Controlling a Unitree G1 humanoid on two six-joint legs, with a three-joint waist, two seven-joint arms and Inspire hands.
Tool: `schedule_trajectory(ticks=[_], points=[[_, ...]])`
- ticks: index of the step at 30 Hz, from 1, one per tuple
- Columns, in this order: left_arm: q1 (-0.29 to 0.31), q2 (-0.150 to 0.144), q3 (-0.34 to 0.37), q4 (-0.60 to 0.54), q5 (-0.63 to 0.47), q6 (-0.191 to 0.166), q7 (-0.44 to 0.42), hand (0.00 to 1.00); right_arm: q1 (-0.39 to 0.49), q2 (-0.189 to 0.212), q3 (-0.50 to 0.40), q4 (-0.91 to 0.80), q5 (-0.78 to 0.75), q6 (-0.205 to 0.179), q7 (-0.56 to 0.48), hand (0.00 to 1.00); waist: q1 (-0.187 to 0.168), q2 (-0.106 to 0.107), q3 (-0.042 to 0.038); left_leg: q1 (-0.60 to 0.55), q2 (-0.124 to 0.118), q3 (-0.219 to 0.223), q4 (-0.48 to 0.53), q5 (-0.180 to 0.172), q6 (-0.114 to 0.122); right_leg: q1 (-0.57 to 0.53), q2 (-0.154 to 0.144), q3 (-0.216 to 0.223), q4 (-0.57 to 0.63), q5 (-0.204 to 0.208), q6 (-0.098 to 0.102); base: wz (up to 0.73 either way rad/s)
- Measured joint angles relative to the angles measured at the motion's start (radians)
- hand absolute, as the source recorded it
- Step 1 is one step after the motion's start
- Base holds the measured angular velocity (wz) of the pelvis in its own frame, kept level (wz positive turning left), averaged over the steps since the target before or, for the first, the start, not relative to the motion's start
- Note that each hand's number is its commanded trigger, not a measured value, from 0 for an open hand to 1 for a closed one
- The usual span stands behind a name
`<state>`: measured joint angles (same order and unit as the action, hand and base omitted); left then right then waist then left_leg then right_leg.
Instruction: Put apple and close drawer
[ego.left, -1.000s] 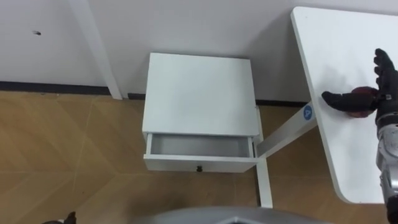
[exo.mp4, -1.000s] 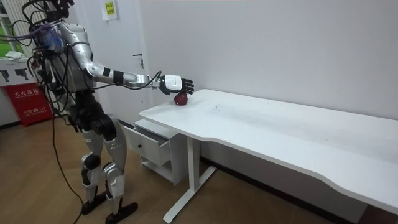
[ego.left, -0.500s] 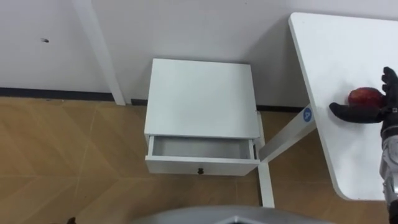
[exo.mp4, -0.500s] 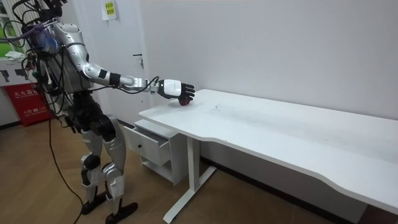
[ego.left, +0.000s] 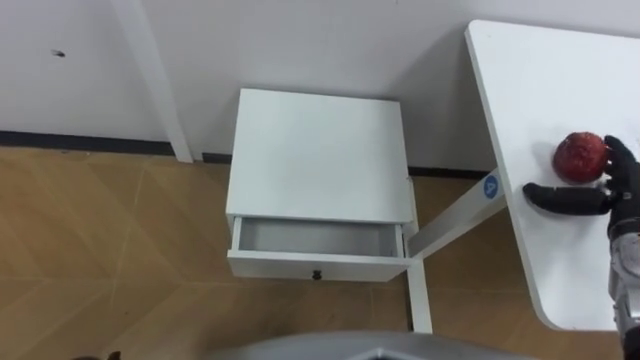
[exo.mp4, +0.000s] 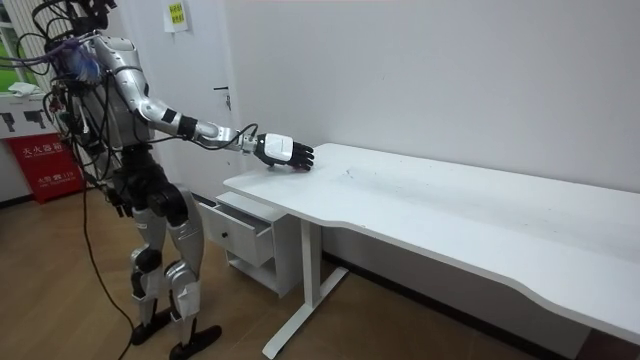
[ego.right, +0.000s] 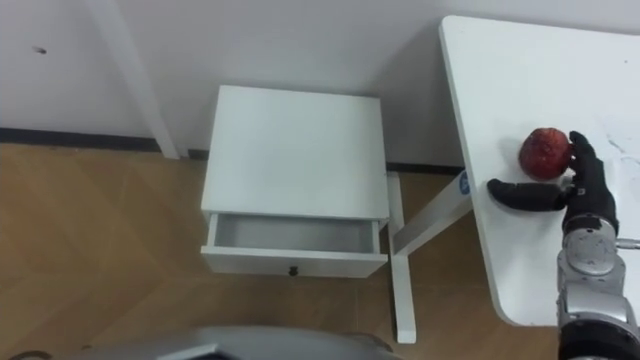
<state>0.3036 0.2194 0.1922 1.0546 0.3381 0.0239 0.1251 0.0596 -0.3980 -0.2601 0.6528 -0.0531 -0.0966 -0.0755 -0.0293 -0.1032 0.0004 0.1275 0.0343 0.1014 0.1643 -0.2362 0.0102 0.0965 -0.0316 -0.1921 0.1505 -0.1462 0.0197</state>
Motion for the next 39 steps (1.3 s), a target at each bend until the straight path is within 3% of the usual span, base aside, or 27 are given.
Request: schedule_trajectory(ticks=[7, 29, 34, 39], points=[[-0.007, 0.002, 0.000, 0.000, 0.002, -0.001, -0.003, 0.00, -0.004, -0.002, -0.038, 0.003, -0.062, -0.002, -0.013, 1.00, 0.005, 0.008, -0.0010, -0.001, 0.005, 0.000, -0.004, -0.001, -0.001, 0.000, 0.003, 0.000, 0.001, 0.000, -0.001, 0.00], [-0.016, 0.002, -0.006, 0.000, 0.000, -0.002, -0.003, 0.00, -0.007, 0.003, -0.031, -0.001, -0.076, -0.003, -0.001, 1.00, 0.010, 0.016, -0.0015, 0.003, 0.005, 0.002, 0.001, 0.000, -0.002, 0.001, 0.003, 0.001, 0.003, 0.001, -0.001, 0.00], [-0.021, -0.002, -0.021, -0.004, 0.007, -0.002, -0.008, 0.00, 0.000, 0.012, 0.058, -0.115, -0.108, 0.007, 0.037, 1.00, 0.012, 0.025, -0.0002, 0.009, 0.005, 0.014, -0.006, 0.000, -0.003, -0.001, 0.006, 0.023, 0.004, 0.001, -0.002, -0.09], [-0.048, -0.001, -0.070, -0.005, 0.007, -0.001, -0.012, 0.00, 0.011, 0.016, 0.232, -0.295, -0.232, 0.024, 0.105, 1.00, 0.036, 0.031, 0.0012, 0.000, 0.005, 0.016, -0.003, 0.000, -0.003, -0.016, 0.008, 0.026, 0.008, 0.002, -0.003, -0.04]])
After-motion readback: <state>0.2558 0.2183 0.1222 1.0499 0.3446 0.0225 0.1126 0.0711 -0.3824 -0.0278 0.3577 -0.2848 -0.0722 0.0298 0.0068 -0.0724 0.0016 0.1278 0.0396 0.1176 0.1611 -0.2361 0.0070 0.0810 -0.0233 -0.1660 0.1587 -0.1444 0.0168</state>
